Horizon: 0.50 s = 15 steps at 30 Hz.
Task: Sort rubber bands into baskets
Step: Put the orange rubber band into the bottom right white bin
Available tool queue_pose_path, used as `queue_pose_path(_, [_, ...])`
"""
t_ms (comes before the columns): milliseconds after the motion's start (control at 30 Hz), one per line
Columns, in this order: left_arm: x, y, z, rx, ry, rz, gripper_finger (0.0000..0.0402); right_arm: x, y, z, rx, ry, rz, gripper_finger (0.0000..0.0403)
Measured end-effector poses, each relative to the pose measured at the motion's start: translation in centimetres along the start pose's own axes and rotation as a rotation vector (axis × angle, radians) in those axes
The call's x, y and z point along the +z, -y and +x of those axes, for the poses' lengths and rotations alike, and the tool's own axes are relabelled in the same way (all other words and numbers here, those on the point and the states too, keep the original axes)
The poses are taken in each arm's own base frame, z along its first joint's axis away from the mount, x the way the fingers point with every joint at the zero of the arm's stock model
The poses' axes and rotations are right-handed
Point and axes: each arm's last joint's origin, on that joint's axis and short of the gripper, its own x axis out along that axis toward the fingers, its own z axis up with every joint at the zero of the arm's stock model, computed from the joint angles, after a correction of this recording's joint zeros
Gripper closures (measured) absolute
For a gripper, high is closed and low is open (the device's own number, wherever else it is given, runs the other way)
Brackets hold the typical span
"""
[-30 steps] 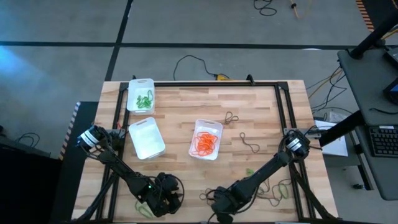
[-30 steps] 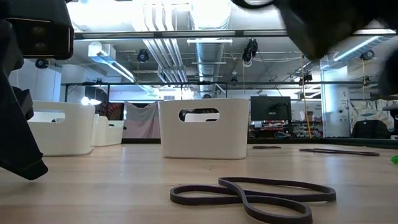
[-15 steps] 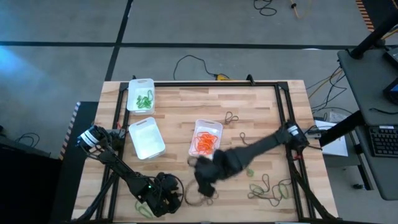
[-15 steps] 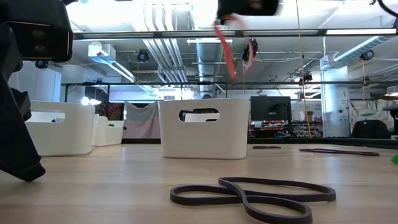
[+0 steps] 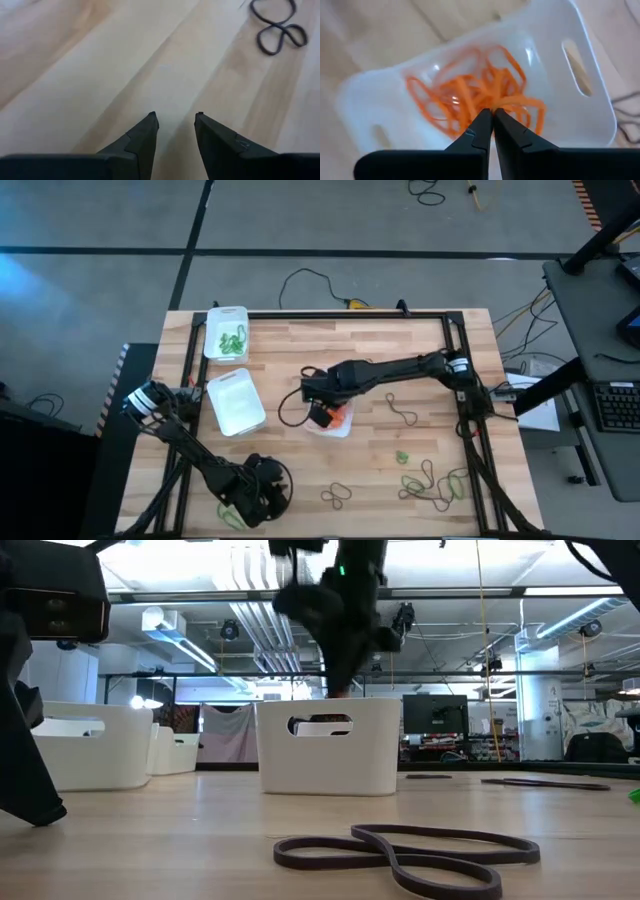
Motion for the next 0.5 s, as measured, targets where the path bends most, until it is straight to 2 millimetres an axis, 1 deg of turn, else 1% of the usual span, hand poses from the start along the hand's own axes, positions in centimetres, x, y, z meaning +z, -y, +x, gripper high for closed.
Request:
queue_pose_path(100, [0.0,-0.2,-0.1,0.018,0.004,0.011,0.0287,-0.6,0.7,1.9,-0.024,-0.040,0.024,0.0390])
queue_pose_path(200, [0.0,-0.2,-0.1,0.022,0.008,0.013,0.0289,-1.4,0.7,3.8,0.014,-0.078,0.046,0.0390])
queue_pose_path(267, [0.1,-0.3,-0.1,0.022,0.013,0.013,0.0289,-1.8,0.5,4.5,0.034,-0.081,0.062,0.0390])
queue_pose_path(400, [0.3,-0.2,-0.4,0.018,0.034,0.024,0.0289,-2.3,0.4,5.1,0.039,-0.099,0.093,0.0390])
queue_pose_path(500, [0.5,-0.3,-0.7,0.022,0.038,0.030,0.0289,-2.4,0.0,4.5,0.056,-0.097,0.084,0.0384])
